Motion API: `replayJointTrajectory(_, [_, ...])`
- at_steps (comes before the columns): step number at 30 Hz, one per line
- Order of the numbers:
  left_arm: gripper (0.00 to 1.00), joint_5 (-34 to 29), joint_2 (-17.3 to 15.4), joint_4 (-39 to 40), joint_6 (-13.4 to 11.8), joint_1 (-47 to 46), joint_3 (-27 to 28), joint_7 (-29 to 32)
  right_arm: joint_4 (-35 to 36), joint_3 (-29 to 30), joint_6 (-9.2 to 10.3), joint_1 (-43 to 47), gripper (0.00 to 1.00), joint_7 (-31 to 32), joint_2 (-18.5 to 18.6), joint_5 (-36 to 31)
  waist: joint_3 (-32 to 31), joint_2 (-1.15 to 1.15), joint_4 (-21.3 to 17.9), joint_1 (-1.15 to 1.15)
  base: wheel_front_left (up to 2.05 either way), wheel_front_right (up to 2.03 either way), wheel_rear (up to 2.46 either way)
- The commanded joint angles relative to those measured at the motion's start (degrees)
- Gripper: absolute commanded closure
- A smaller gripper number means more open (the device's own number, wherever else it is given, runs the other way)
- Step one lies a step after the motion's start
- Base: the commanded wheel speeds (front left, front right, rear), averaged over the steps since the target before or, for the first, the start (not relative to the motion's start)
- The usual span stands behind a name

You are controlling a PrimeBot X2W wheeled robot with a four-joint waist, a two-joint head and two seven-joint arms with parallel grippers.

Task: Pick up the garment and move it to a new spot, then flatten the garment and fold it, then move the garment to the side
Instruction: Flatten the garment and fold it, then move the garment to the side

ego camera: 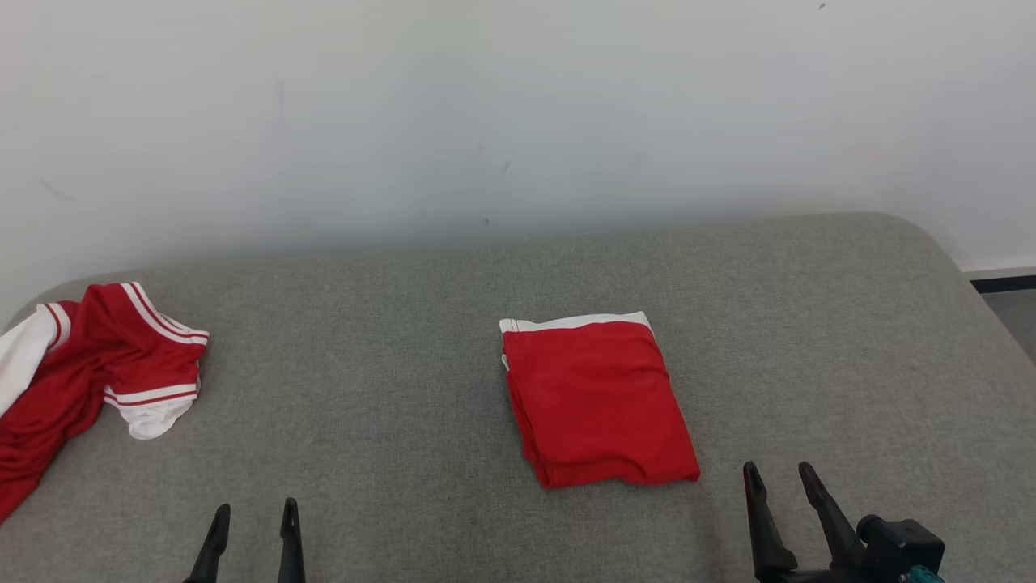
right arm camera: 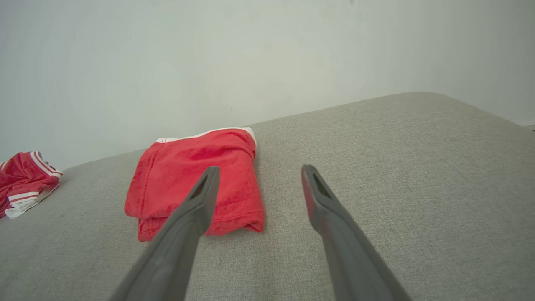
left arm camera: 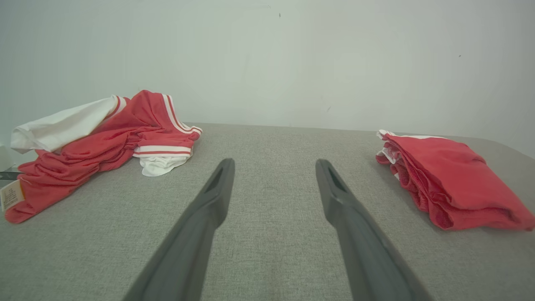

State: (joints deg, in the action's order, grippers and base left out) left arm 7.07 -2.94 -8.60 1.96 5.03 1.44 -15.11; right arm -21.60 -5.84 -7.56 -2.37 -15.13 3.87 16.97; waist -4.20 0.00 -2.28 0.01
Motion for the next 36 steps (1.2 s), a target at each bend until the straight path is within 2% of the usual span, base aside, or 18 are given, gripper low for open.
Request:
replayJointTrajectory(1, [0.0,-0.2,0.0,-0.2,-0.1,-0.7,0.0,-0.1,0.1,0.5,0.15,0.3,0.0,0.0,-0.2,-0.2,0.2,0.0,-0.1,-0.01,0.0,0.0,0.0])
replayJointTrajectory(12, [0.0,-0.3,0.0,0.1,0.1,-1.1,-0.5,-0.1,-0.1,1.8,0.15,0.4,0.0,0.0,-0.7,-1.3,1.0,0.0,0.8,-0.01,0.0,0.0,0.0])
replayJointTrajectory(20, [0.0,0.4,0.1,-0.3,0.2,-1.6,-1.4,-0.1,-1.4,2.5,0.15,-1.3,0.0,1.2,-0.5,-1.5,1.7,0.0,3.4,-0.01,0.0,0.0,0.0])
replayJointTrajectory(25, [0.0,0.7,0.0,0.6,0.3,-2.1,-2.3,-0.1,-3.3,3.5,0.15,-6.6,0.0,7.6,1.1,0.8,2.5,0.0,6.0,-0.01,0.0,0.0,0.0])
replayJointTrajectory(29, [0.0,0.8,0.0,1.0,0.8,-2.4,-2.8,-0.1,-7.1,4.2,0.15,-13.3,0.0,15.8,3.2,1.2,3.3,0.0,8.3,-0.01,0.0,0.0,0.0])
replayJointTrajectory(32, [0.0,1.1,0.1,1.1,0.9,-3.2,-3.4,-0.1,-10.8,3.0,0.15,-18.5,0.0,21.7,5.9,-1.3,4.5,0.0,10.3,-0.01,0.0,0.0,0.0])
replayJointTrajectory(36, [0.0,1.5,0.1,1.3,0.8,-4.3,-4.4,-0.1,-17.1,4.0,0.15,-24.1,0.0,29.2,7.1,-2.9,6.0,0.0,12.9,-0.01,0.0,0.0,0.0])
